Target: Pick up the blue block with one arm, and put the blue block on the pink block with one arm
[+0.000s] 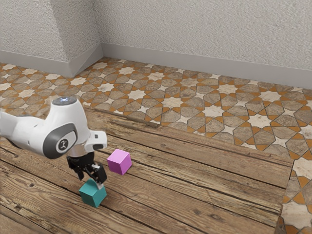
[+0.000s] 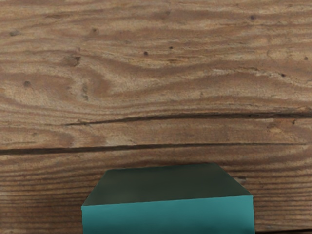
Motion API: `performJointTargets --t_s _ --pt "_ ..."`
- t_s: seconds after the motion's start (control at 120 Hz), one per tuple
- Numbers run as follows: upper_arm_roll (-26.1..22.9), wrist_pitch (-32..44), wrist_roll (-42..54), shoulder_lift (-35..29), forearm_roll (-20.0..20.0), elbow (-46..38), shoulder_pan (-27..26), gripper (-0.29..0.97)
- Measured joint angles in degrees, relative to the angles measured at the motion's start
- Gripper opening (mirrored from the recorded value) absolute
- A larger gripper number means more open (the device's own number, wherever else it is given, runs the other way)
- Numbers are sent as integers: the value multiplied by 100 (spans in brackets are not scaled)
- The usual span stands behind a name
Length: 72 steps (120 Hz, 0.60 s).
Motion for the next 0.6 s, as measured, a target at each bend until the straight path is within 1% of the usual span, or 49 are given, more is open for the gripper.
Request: performJointTargets --t_s 0.3,0.6 --pt "8 266 -5 275 -28 -13 -38 68" --pt "7 331 -8 271 -42 -159 -12 68"
